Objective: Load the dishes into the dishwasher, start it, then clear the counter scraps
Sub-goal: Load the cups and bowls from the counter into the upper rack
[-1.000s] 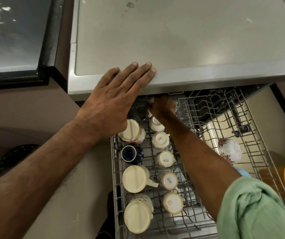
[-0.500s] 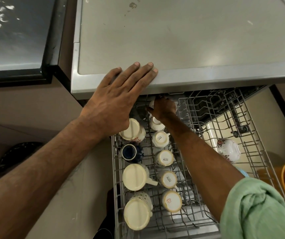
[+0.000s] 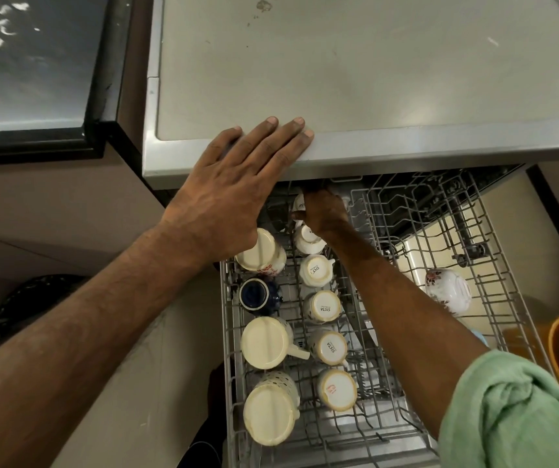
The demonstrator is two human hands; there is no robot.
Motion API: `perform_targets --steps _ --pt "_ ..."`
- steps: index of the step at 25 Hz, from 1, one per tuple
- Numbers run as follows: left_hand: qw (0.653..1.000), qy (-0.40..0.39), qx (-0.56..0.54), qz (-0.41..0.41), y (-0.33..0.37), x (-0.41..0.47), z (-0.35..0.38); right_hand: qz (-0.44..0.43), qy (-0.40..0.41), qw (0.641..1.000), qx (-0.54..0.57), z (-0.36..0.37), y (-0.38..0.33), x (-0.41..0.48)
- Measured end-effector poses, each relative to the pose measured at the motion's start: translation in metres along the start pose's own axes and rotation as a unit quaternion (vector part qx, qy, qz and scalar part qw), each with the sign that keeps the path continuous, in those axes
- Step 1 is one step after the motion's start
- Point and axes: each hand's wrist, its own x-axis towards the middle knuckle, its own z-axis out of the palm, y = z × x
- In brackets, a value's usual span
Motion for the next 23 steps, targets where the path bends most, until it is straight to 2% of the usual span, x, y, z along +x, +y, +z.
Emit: perform_targets --steps 4,9,14,23 --pt "1.000 -0.001 0.001 -0.002 0.000 0.000 0.001 0.002 -0.002 1.000 0.008 0.001 -0.001 -0.004" --pt "1.000 0.010 0.005 0.002 -0.001 0.000 0.003 0.040 0.059 0.997 0.028 -0.008 -0.002 -0.005" --pt "1.000 0.010 0.002 0.005 -0.001 0.000 0.003 0.037 0.092 0.995 -0.017 -0.011 -0.011 -0.008" --pt "1.000 0.027 0.008 0.002 -0.002 -0.001 0.007 0.079 0.107 0.991 0.018 -0.002 -0.006 -0.008"
